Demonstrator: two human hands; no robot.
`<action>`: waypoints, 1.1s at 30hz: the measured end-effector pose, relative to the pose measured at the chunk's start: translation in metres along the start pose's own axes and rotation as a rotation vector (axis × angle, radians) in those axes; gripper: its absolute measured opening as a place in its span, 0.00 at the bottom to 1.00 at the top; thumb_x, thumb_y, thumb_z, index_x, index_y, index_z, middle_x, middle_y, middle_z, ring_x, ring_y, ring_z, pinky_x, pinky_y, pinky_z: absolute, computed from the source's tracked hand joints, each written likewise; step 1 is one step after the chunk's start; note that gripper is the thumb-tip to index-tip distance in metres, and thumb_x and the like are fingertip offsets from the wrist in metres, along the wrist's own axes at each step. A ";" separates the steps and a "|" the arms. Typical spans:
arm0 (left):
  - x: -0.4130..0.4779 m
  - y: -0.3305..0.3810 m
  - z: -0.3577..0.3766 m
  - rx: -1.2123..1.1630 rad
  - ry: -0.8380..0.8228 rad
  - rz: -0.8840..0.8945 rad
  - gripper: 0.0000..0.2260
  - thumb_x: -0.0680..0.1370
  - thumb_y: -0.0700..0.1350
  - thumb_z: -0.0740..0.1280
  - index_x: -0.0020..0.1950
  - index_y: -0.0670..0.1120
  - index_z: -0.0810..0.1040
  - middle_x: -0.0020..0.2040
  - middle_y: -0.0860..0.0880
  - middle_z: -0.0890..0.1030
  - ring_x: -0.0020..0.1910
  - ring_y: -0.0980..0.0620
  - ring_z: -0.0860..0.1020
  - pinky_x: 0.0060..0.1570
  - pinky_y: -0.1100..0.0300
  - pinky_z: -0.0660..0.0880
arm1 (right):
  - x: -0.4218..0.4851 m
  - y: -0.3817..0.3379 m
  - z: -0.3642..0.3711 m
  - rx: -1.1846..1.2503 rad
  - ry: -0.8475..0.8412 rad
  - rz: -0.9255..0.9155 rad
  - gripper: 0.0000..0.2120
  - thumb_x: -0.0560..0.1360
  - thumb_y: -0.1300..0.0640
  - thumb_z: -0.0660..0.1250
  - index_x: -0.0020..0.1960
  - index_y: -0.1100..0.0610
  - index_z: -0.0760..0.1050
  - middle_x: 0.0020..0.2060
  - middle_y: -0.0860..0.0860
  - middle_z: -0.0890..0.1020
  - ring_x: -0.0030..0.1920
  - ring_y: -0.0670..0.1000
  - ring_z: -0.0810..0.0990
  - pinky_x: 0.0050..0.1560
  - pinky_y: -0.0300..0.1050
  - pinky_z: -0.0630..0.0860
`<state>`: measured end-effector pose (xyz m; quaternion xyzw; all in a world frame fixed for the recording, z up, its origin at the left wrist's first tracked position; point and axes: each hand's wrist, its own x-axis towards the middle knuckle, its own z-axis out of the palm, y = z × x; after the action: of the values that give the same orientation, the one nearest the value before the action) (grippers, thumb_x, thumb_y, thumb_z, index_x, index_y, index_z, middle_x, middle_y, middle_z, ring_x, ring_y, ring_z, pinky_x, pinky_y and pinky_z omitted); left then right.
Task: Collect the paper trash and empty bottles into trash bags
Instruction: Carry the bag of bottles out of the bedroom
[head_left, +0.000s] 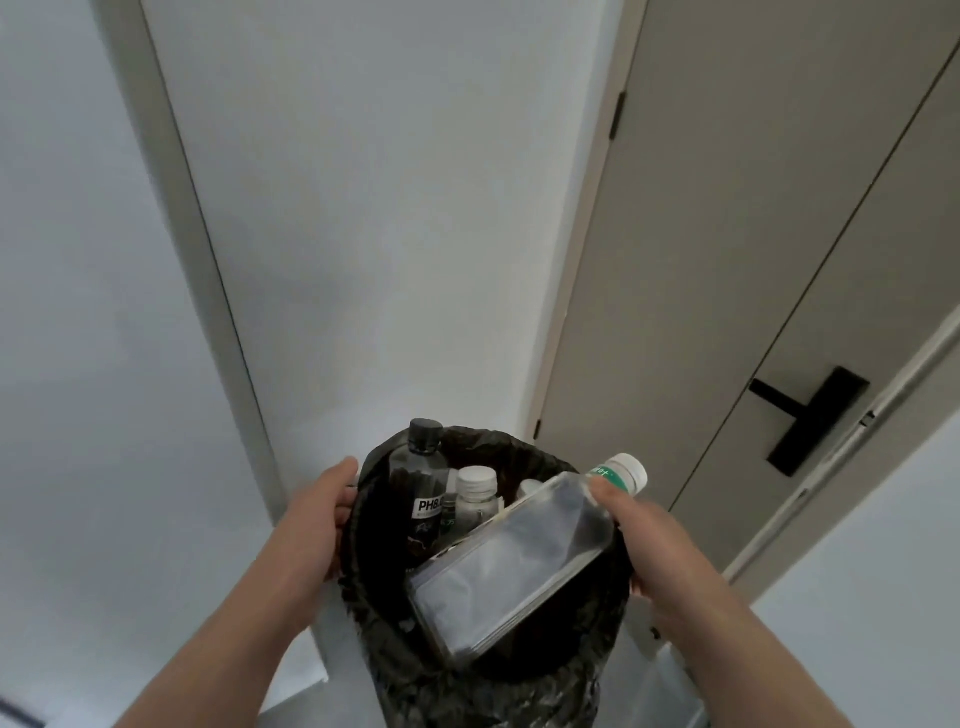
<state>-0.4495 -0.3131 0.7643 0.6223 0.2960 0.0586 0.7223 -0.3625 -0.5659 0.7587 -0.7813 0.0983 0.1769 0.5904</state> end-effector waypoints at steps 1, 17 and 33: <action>0.011 -0.001 0.010 0.001 -0.002 -0.010 0.22 0.80 0.57 0.55 0.39 0.42 0.78 0.24 0.50 0.77 0.24 0.53 0.73 0.30 0.58 0.65 | 0.014 -0.001 -0.006 0.005 -0.010 0.004 0.20 0.72 0.38 0.67 0.52 0.54 0.79 0.47 0.53 0.85 0.48 0.54 0.84 0.58 0.57 0.78; 0.132 0.041 0.123 -0.038 0.205 -0.052 0.21 0.79 0.56 0.56 0.37 0.41 0.76 0.21 0.50 0.75 0.19 0.54 0.73 0.24 0.63 0.66 | 0.207 -0.088 -0.055 -0.037 -0.215 -0.123 0.15 0.75 0.44 0.66 0.50 0.55 0.80 0.46 0.51 0.84 0.47 0.50 0.81 0.38 0.42 0.69; 0.357 0.087 0.112 -0.072 0.280 -0.128 0.21 0.80 0.54 0.57 0.35 0.42 0.75 0.20 0.51 0.75 0.26 0.49 0.72 0.29 0.57 0.64 | 0.435 -0.155 0.059 -0.107 -0.270 0.003 0.31 0.65 0.35 0.69 0.58 0.55 0.77 0.52 0.51 0.83 0.51 0.51 0.81 0.47 0.45 0.76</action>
<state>-0.0766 -0.2290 0.7243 0.5614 0.4307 0.1094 0.6982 0.0834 -0.4418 0.7118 -0.7806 0.0096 0.2864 0.5556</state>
